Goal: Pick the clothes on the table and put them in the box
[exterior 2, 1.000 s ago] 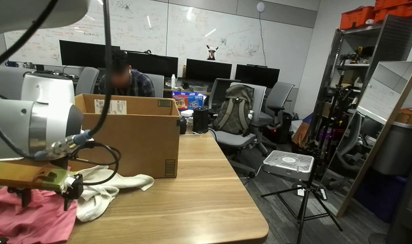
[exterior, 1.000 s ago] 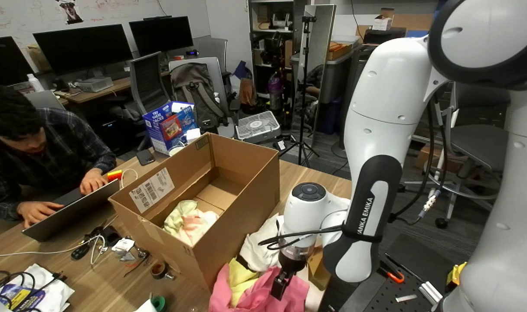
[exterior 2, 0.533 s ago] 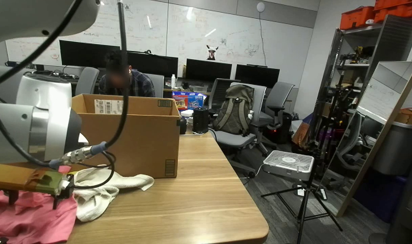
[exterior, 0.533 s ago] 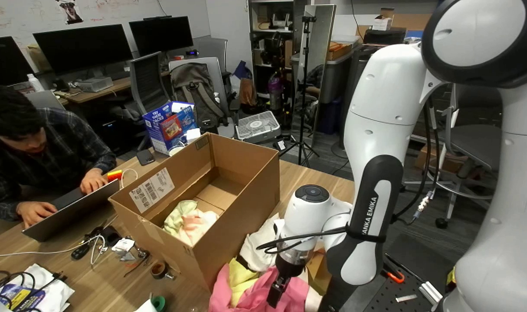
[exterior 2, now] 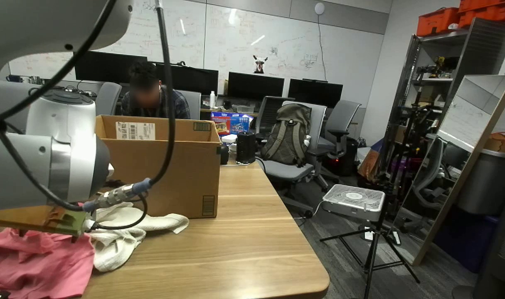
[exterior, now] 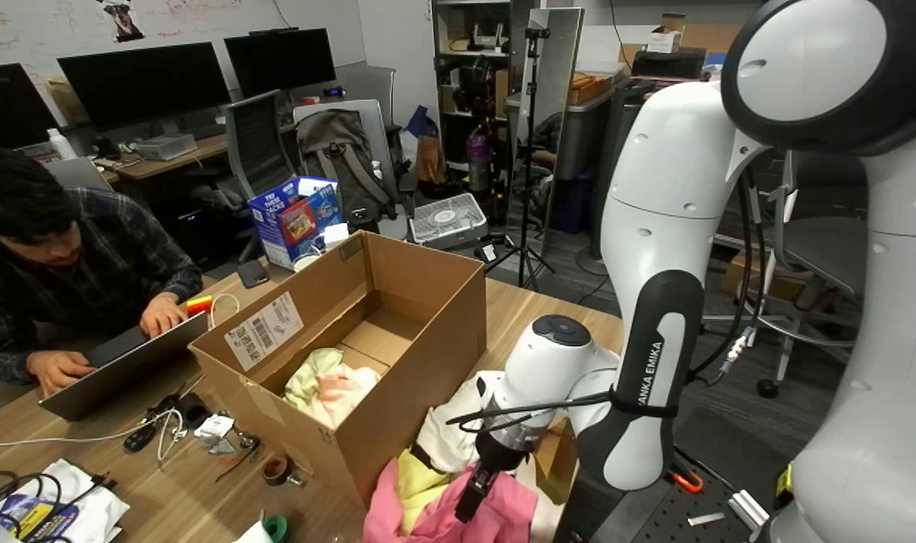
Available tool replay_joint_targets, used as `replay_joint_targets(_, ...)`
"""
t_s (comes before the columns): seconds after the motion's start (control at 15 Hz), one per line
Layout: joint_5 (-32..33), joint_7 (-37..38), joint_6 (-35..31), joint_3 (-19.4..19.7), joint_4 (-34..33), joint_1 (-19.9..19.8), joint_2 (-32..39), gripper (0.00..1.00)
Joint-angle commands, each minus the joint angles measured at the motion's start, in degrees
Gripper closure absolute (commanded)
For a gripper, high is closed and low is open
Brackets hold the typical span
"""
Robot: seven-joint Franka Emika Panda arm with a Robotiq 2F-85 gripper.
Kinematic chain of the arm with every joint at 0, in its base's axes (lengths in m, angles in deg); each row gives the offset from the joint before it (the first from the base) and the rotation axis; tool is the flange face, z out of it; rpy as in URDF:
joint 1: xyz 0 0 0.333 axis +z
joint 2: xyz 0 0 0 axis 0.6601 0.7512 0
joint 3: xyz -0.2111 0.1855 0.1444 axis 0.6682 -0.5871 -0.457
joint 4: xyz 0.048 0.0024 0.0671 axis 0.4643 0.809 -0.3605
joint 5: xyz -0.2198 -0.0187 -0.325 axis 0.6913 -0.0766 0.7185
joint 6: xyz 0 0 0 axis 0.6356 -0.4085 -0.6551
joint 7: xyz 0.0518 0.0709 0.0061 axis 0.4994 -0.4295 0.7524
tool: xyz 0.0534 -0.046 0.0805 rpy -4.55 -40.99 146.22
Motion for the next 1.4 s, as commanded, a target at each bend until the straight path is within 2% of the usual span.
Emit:
replay_joint_targets(0.0, 1.7, -2.7, -4.2, 5.5, 0.0, 3.4, 0.3, 0.0)
replay_joint_targets(0.4, 3.0, -10.0, -6.0, 17.0, 0.0, 10.5, 1.5, 0.0)
replay_joint_targets(0.6, 3.5, -11.7, -7.7, 20.7, 0.0, 13.3, 3.6, 0.0)
replay_joint_targets(0.73, 4.1, -11.3, -8.7, 21.4, 0.0, 14.1, 5.3, 0.0)
replay_joint_targets(1.07, 6.7, -8.0, -10.6, 19.1, 0.0, 12.7, 9.3, 0.0)
replay_joint_targets(1.33, 8.4, -6.5, -11.5, 19.1, 0.0, 12.7, 10.7, 0.0)
